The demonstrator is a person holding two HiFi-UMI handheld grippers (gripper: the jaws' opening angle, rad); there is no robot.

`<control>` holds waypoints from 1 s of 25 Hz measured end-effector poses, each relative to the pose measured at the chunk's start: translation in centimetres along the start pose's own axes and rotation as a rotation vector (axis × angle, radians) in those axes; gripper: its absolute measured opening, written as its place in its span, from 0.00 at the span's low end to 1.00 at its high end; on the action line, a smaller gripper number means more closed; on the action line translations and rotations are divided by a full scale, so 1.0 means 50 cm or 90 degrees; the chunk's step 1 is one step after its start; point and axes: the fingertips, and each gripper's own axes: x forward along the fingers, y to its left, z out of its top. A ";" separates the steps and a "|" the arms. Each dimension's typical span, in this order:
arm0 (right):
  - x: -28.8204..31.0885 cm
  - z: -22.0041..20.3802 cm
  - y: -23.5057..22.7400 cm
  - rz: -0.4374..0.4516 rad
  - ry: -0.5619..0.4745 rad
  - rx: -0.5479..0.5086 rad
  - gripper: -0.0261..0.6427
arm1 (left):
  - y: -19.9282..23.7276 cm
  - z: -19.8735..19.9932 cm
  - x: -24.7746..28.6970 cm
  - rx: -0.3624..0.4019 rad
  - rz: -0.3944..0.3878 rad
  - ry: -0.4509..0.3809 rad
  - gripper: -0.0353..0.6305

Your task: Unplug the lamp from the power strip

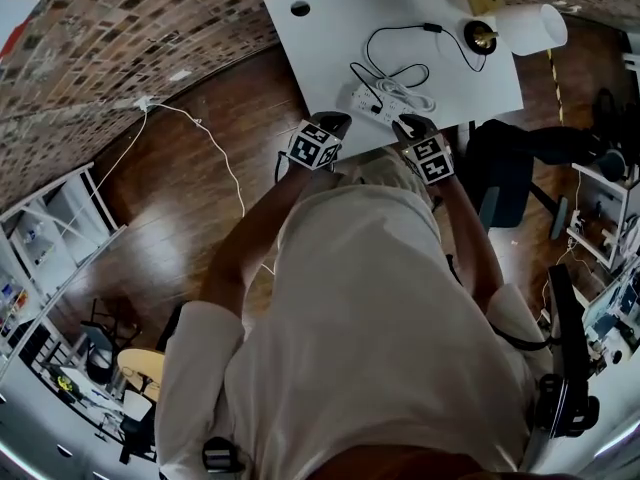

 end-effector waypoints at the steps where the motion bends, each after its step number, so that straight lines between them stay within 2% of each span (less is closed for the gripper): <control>1: 0.014 -0.002 -0.003 0.007 0.010 -0.010 0.13 | 0.008 0.002 0.014 0.012 0.007 0.008 0.05; 6: 0.082 -0.032 -0.007 0.047 0.059 -0.081 0.14 | 0.024 -0.016 0.082 0.055 0.030 0.072 0.06; 12: 0.161 -0.065 -0.001 0.085 0.120 -0.154 0.14 | 0.052 -0.036 0.140 0.044 0.043 0.125 0.06; 20: 0.212 -0.089 -0.017 0.108 0.145 -0.174 0.15 | 0.066 -0.039 0.217 0.084 0.050 0.164 0.06; 25: 0.209 -0.082 -0.023 0.121 0.135 -0.185 0.15 | 0.071 -0.047 0.240 0.098 0.067 0.173 0.06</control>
